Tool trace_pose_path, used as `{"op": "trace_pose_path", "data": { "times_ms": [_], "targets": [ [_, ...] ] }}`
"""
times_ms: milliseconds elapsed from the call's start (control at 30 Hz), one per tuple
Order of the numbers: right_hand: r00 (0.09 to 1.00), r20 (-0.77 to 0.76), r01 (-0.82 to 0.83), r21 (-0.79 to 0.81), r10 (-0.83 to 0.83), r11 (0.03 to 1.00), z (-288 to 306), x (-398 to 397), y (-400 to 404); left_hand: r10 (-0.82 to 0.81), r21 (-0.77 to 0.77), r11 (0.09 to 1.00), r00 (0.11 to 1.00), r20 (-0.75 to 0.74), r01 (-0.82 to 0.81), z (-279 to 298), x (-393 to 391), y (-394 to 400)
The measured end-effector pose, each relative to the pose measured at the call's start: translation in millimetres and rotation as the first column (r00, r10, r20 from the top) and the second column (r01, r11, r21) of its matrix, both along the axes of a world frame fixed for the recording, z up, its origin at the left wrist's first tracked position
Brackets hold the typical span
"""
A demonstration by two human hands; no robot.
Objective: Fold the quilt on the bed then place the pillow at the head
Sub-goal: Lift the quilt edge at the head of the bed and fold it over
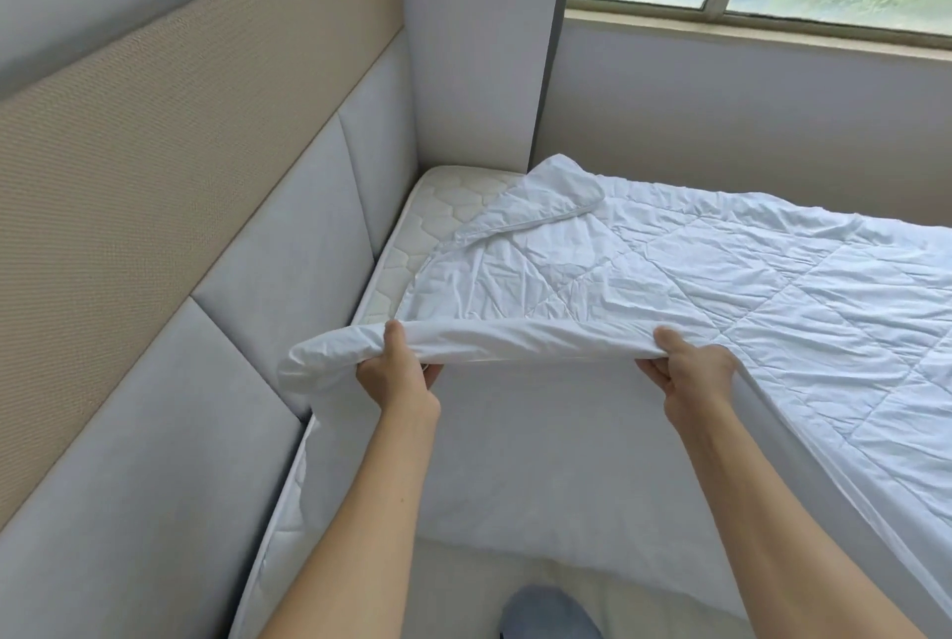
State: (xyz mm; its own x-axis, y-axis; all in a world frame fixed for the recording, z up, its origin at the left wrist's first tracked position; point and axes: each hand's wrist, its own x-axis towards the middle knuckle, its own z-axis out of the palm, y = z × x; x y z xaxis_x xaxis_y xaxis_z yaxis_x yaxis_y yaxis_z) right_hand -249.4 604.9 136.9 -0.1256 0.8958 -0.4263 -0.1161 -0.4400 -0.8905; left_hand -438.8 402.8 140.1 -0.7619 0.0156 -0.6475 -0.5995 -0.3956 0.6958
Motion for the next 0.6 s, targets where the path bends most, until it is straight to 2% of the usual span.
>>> {"op": "trace_pose_path", "data": {
  "times_ms": [233, 467, 533, 600],
  "targets": [
    [0.982, 0.144, -0.114, -0.053, 0.121, 0.992, -66, -87, 119, 0.088, -0.114, 0.991, 0.992, 0.095, -0.077, -74, -78, 108],
    [0.920, 0.299, -0.222, -0.138, 0.254, 0.965, -177, -165, 228, 0.078, -0.144, 0.988, 0.988, 0.132, -0.059, -174, -160, 214],
    [0.917, 0.302, -0.218, -0.170, 0.262, 0.961, -219, -178, 247, 0.006, -0.112, 0.994, 0.994, 0.109, 0.006, -216, -180, 231],
    [0.907, 0.325, -0.225, -0.167, 0.269, 0.960, -261, -186, 259, -0.173, -0.147, 0.973, 0.984, 0.027, 0.176, -256, -195, 246]
  ]
}}
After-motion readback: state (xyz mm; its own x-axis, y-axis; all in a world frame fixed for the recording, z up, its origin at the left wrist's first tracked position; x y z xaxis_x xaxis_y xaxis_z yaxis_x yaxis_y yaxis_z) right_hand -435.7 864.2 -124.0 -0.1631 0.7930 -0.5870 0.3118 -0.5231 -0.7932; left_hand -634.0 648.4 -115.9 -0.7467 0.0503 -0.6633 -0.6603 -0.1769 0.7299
